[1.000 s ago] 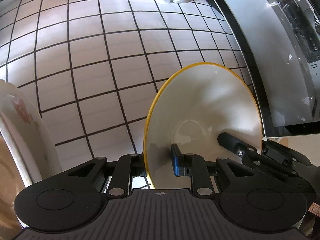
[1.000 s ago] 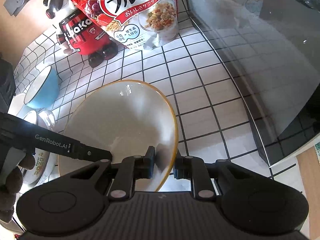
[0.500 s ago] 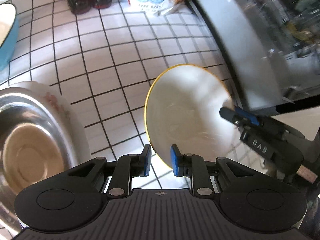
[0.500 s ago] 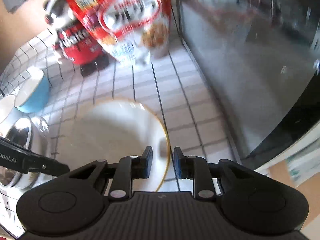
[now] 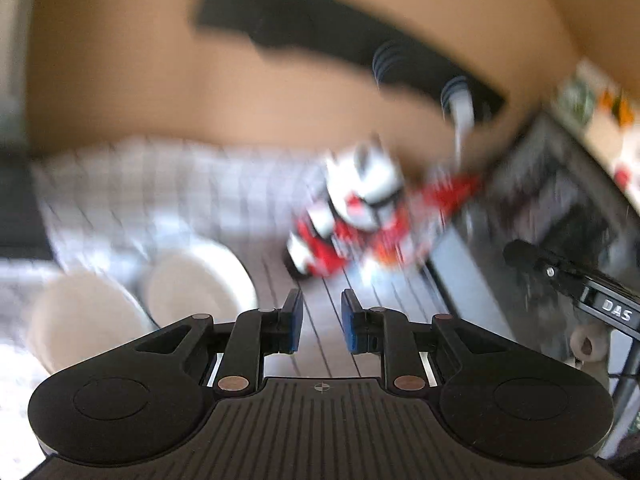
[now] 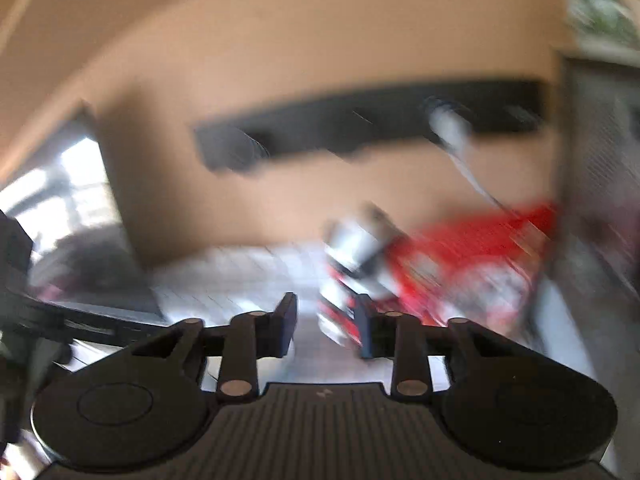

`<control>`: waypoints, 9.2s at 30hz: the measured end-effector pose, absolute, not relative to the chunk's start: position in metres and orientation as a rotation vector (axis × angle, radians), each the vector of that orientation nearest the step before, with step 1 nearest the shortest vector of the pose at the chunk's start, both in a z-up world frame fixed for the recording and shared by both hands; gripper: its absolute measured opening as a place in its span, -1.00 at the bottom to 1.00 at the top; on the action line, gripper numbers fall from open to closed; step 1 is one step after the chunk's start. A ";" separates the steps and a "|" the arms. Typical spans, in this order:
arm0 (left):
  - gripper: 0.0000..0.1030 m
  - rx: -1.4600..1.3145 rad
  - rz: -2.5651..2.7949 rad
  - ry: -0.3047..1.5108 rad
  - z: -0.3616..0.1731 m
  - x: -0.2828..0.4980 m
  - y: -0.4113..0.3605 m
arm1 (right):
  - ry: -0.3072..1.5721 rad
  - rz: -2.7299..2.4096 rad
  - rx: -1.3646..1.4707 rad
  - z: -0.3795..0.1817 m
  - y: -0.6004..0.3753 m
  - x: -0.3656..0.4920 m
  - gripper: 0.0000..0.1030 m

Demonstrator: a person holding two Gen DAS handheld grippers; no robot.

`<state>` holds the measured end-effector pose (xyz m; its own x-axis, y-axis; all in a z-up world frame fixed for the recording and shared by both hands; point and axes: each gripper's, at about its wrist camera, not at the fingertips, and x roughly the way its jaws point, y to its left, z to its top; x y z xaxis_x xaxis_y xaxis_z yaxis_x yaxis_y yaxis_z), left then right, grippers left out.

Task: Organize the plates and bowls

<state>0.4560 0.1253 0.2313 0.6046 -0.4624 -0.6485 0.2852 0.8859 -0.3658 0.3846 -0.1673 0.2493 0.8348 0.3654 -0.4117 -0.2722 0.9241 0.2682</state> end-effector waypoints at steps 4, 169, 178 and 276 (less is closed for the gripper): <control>-0.56 -0.262 -0.383 0.742 0.264 0.466 0.163 | 0.468 0.414 0.195 0.281 -0.129 0.415 -0.29; -0.63 -0.125 -0.469 1.369 0.048 0.425 -0.112 | 1.103 0.197 0.281 0.034 -0.310 0.364 -0.51; -0.63 -0.084 -0.409 1.364 0.041 0.419 -0.118 | 1.099 0.219 0.306 0.023 -0.314 0.370 -0.52; -0.62 -0.283 -0.312 1.010 0.106 0.407 0.021 | 0.849 0.118 0.067 0.120 -0.262 0.359 -0.27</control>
